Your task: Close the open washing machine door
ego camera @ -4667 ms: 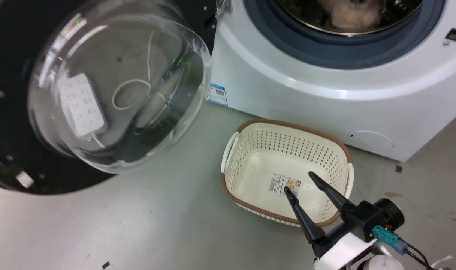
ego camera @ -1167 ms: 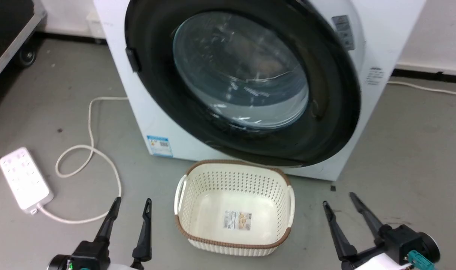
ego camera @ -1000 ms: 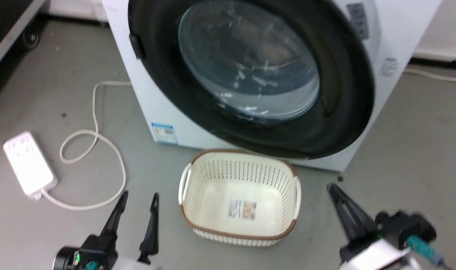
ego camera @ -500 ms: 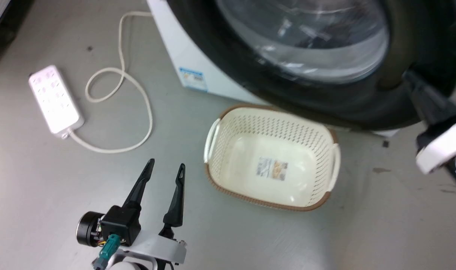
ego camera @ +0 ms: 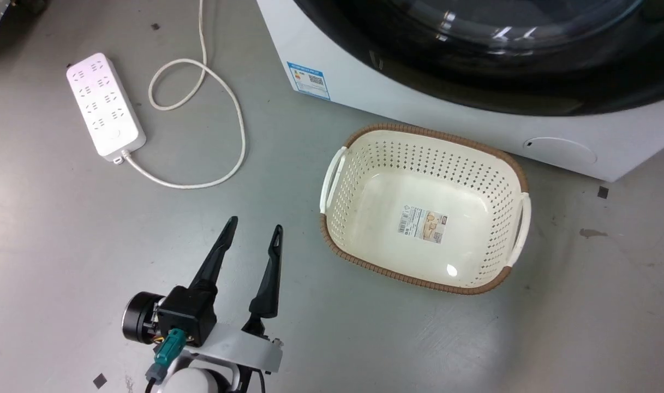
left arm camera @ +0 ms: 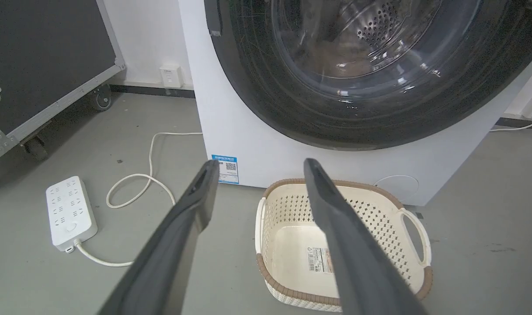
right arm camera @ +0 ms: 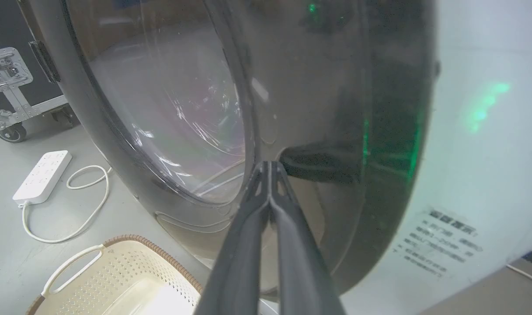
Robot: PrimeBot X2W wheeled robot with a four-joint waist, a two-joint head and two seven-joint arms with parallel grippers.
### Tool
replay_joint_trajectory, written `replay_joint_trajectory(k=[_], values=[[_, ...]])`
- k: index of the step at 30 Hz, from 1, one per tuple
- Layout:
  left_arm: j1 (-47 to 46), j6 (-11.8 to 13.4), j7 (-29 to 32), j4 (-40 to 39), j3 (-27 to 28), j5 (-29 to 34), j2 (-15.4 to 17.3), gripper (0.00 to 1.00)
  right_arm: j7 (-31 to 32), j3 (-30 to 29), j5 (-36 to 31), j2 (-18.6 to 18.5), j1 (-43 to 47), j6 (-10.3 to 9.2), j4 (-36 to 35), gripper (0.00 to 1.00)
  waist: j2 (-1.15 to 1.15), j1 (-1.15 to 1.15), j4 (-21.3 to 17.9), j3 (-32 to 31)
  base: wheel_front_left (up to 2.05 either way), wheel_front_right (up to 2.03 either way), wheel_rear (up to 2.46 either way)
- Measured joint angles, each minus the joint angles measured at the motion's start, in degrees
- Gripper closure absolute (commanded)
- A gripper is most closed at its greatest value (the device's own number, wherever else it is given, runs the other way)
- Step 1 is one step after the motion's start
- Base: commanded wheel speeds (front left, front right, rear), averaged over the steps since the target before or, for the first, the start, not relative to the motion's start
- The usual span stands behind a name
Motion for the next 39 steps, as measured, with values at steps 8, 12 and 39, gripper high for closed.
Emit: replay_joint_trajectory(k=[8,12,39], values=[[0.0,0.5,0.0,0.3,-0.1,-0.1,0.0,0.0,-1.2,0.9,1.4,1.8,-3.5,0.99,6.7,1.0,0.0,-0.01,-0.4,-0.1,0.0,0.0,0.0],[-0.1,0.5,0.0,0.6,0.1,-0.1,-0.1,0.0,-3.3,1.7,2.4,2.2,-3.4,0.98,8.9,1.0,0.0,-0.01,-0.9,-1.3,0.0,0.0,0.0],[7.7,-1.1,0.0,3.5,7.5,-0.1,0.3,0.0,-8.7,-23.6,-19.2,28.7,43.2,-0.11,-18.1,0.0,0.0,-0.02,-13.1,-22.2,0.0,0.0,0.0]])
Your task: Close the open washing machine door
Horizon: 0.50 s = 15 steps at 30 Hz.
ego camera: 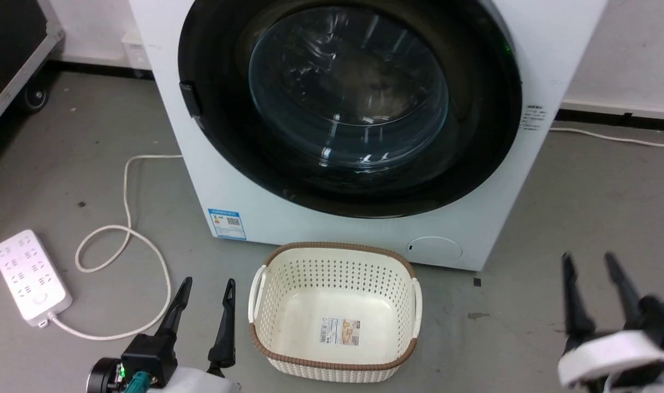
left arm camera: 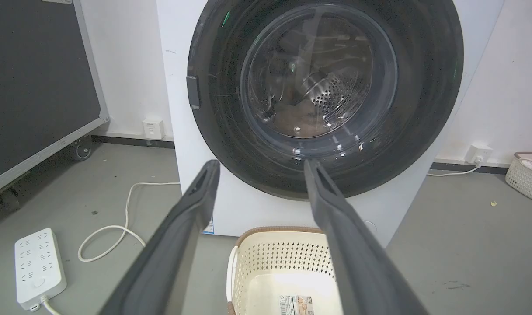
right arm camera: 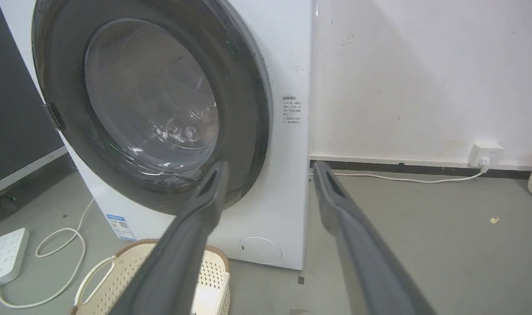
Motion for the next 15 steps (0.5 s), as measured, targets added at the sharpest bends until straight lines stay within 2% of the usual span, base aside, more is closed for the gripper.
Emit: replay_joint_trajectory(k=[5,15], values=[[0.8,0.1,0.0,0.7,0.0,0.6,0.0,0.0,0.0,-1.3,-5.8,3.9,5.4,0.01,-3.0,0.0,0.0,0.01,-0.7,-0.6,0.0,0.0,0.0],[0.8,1.2,0.0,2.1,0.0,0.6,-0.2,0.0,0.0,0.4,-6.8,4.9,8.6,0.01,-4.0,0.0,0.0,0.01,-0.5,-1.1,0.0,0.0,0.0]])
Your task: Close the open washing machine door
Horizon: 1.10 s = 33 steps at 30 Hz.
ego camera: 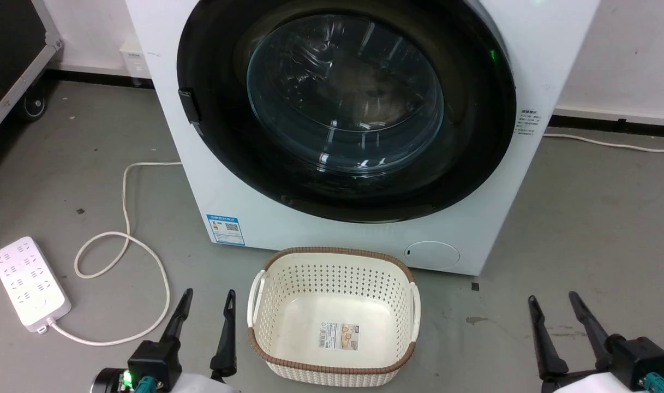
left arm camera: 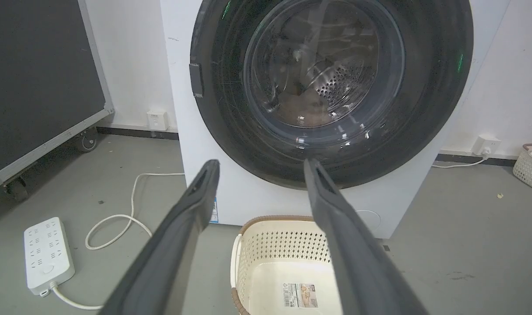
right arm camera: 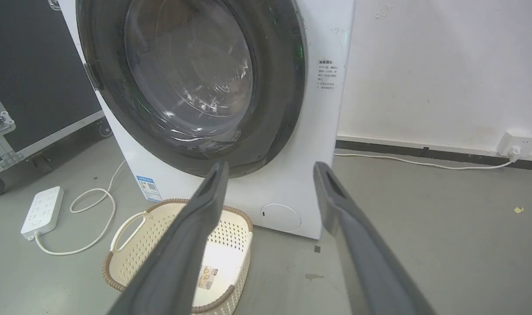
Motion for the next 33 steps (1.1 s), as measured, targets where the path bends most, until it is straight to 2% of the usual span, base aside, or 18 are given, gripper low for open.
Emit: replay_joint_trajectory(k=[2,3,33], values=[[0.0,0.0,0.0,0.5,-0.2,0.0,0.0,0.0,0.0,0.3,0.2,0.0,0.0,0.0,0.0,0.0,0.0,0.0,0.0,-0.1,0.0,0.0,0.0],[0.0,0.0,0.0,0.8,-0.3,-0.1,0.0,1.0,0.0,0.4,0.1,0.0,0.0,0.0,-0.1,1.0,0.0,0.0,0.0,-0.1,0.0,0.0,0.0],[0.0,0.6,2.9,-0.8,0.0,0.8,-0.1,1.0,2.9,1.2,-0.5,0.0,-0.1,0.0,-1.9,1.0,0.0,0.0,-0.6,0.0,0.0,0.0,0.0]])
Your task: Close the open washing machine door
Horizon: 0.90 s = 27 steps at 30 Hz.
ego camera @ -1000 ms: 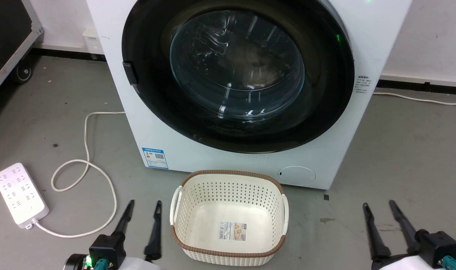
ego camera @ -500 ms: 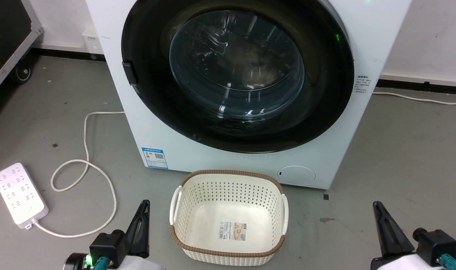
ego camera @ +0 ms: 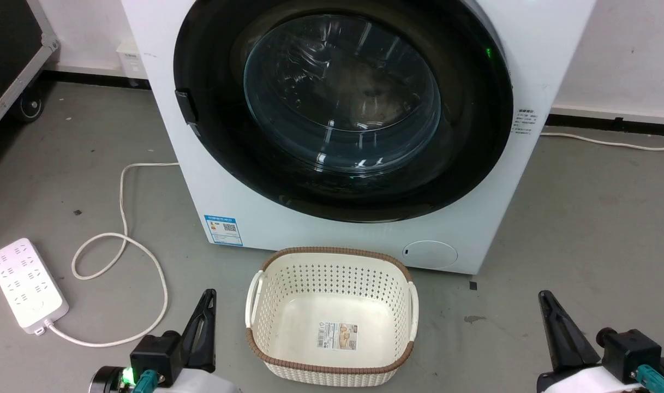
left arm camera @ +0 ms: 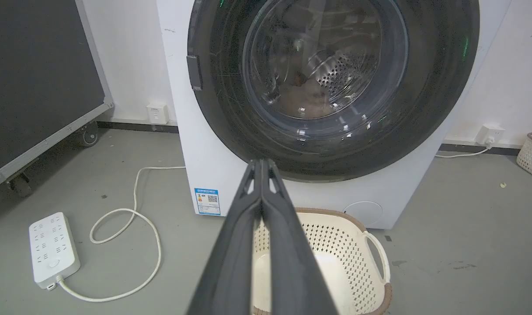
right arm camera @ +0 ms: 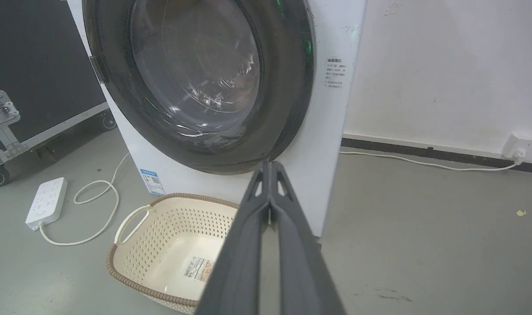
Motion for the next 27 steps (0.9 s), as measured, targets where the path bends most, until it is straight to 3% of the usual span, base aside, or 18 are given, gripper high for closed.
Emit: replay_joint_trajectory(k=[27], values=[[0.0,0.8,3.3,-2.0,0.7,1.5,0.0,1.0,3.3,1.2,-0.9,0.0,-0.2,0.0,-2.3,1.0,0.0,0.0,-0.6,0.2,0.0,0.0,0.0]])
